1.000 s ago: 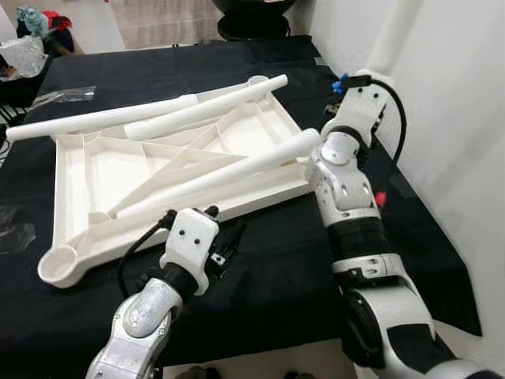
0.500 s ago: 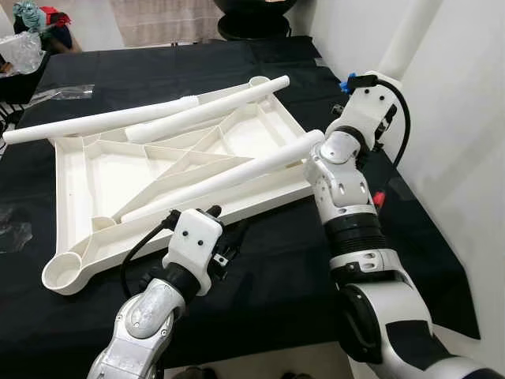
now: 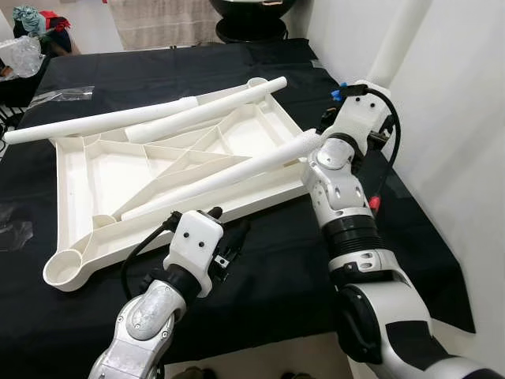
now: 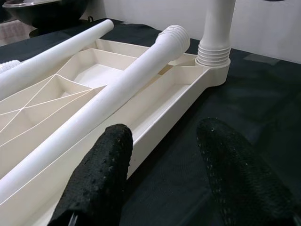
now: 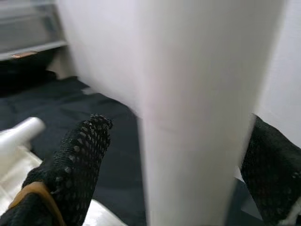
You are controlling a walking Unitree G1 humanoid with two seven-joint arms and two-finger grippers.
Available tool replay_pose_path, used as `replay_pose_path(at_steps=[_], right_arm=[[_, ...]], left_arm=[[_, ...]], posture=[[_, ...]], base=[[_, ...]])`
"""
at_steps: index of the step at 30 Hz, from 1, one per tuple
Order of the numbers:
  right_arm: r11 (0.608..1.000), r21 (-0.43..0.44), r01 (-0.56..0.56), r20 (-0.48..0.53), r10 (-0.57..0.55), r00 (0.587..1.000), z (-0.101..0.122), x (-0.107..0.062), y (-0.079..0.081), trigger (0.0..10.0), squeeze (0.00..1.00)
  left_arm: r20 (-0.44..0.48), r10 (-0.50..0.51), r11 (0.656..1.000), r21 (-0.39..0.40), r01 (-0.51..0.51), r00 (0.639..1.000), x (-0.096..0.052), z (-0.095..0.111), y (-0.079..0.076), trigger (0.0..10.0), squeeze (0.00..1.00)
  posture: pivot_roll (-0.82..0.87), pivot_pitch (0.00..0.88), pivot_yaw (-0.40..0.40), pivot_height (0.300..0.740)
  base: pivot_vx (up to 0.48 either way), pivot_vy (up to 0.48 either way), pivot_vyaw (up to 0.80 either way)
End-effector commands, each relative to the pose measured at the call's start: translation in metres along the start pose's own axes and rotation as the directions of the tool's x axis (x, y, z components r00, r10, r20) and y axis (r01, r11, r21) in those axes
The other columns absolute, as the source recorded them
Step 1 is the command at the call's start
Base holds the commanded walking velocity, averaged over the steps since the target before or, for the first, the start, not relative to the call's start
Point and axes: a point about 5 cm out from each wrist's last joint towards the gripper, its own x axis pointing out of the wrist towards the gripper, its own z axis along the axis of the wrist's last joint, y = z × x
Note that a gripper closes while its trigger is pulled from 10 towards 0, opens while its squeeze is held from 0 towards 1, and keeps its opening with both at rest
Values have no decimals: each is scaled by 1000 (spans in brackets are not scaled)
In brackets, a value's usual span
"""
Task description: Building children table
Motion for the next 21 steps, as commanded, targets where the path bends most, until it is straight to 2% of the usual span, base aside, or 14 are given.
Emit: replay_pose_path(at_steps=[1,4,6,7,9,11,12,14,18,19,20,21], right_arm=[[998,16,-60,29,60,998,6,0,4,10000,0],[989,35,-144,66,142,988,9,6,-5,10000,0],[987,40,-153,76,150,986,10,7,-9,10000,0],[986,25,-164,93,161,983,11,11,-17,10000,0],[986,25,-164,93,161,983,11,11,-17,10000,0],[986,8,-168,98,166,981,9,16,-28,10000,0],[986,8,-168,98,166,981,9,16,-28,10000,0],[985,-7,-175,93,175,980,4,22,-40,10000,0],[964,11,-264,74,263,962,-2,26,-46,10000,0],[941,2,-340,76,338,938,-4,27,-47,10000,0],[941,2,-340,76,338,938,-4,27,-47,10000,0],[903,40,-427,62,424,903,-6,27,-47,10000,0]], left_arm=[[3,-6,1000,-1,6,1000,-1,-1,-3,10000,0],[5,-4,1000,-1,4,1000,-1,-1,-3,10000,0],[6,-3,1000,-1,3,1000,-1,0,-2,10000,0],[7,-3,1000,-1,3,1000,0,0,-2,10000,0],[7,-3,1000,-1,3,1000,0,0,-2,10000,0],[8,-4,1000,-2,4,1000,0,0,-2,10000,0],[8,-4,1000,-2,4,1000,0,0,-2,10000,0],[11,-5,1000,-1,5,1000,1,0,-3,10000,0],[13,-7,1000,1,7,1000,1,1,-2,10000,0],[13,-7,1000,2,7,1000,1,1,-2,10000,0],[13,-7,1000,2,7,1000,1,1,-2,10000,0],[13,-7,1000,4,7,1000,1,1,-2,10000,0]], posture=[[22,127,-42,740],[21,128,-41,740],[21,128,-41,740],[20,127,-41,740],[20,127,-41,740],[19,130,-37,740],[19,130,-37,740],[19,130,-37,740],[24,130,-37,740],[24,130,-37,740],[24,130,-37,740],[26,131,-35,740]], base=[[0,0,0],[0,0,0],[0,0,0],[0,0,0],[0,0,0],[0,0,0],[0,0,0],[0,0,0],[0,0,0],[0,0,0],[0,0,0],[0,0,0]])
